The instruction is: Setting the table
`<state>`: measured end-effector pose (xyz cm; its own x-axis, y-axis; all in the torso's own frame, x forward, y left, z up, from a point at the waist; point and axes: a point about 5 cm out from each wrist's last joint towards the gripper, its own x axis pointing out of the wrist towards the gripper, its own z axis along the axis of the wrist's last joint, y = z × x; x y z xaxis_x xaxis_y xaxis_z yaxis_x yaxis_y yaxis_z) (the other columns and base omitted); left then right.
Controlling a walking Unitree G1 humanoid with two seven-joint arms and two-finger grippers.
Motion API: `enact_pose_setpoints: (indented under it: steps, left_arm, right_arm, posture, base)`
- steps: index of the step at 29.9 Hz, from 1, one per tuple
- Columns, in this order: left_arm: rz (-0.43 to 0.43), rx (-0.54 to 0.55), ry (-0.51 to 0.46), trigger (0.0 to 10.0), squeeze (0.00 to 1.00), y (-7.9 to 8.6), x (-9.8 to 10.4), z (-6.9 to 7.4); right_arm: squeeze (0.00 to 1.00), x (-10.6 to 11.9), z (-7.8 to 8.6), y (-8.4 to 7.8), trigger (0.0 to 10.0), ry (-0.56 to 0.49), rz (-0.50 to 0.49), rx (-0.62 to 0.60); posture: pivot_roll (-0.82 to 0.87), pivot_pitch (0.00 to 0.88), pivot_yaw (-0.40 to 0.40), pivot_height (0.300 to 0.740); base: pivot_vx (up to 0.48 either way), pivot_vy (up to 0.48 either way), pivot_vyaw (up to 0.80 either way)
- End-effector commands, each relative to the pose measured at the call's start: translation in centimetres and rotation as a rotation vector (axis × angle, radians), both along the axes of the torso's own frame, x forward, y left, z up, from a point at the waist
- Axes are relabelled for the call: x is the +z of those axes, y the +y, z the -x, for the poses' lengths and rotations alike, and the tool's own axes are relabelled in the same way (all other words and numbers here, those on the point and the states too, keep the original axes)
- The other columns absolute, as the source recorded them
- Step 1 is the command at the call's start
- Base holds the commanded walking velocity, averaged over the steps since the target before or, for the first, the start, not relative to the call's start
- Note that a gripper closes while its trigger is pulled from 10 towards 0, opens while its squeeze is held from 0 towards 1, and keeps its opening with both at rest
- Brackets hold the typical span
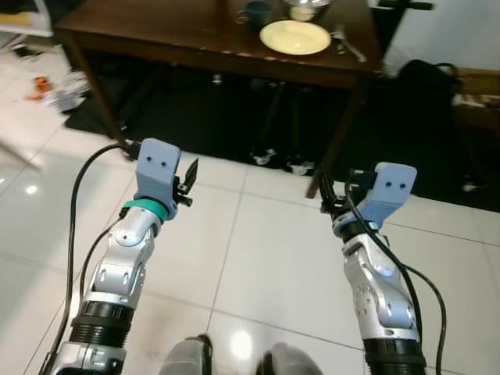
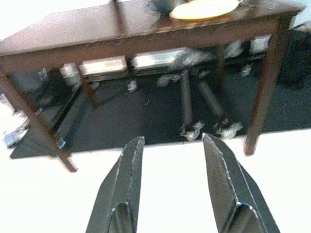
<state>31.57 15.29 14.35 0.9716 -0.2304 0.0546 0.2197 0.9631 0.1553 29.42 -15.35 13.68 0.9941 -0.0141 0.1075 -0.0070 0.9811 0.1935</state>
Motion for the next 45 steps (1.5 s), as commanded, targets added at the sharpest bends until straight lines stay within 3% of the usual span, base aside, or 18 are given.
enact_pose_setpoints:
  steps: [1, 27, 45]
  left_arm:
    - [-0.003, -0.010, 0.016, 10.0, 0.00, -0.33, -0.43, 0.04]
    - [0.023, 0.002, 0.049, 10.0, 0.00, -0.59, -0.66, 0.05]
    - [0.005, 0.041, 0.049, 10.0, 0.00, -0.39, -0.86, 0.32]
  right_arm:
    - [0.00, -0.58, 0.21, -0.66, 10.0, 0.020, -0.003, -0.029]
    - [0.00, -1.05, 0.39, -0.58, 10.0, 0.043, -0.024, -0.016]
    - [0.00, -1.05, 0.31, -0.81, 10.0, 0.050, -0.007, -0.038]
  posture:
    - [-0.02, 0.000, 0.040, 0.740]
    - [-0.02, 0.000, 0.042, 0.740]
    - [-0.01, 0.000, 0.033, 0.740]
  base:
    - [-0.322, 0.000, 0.00]
    - [-0.024, 0.000, 0.00]
    - [0.000, 0.000, 0.80]
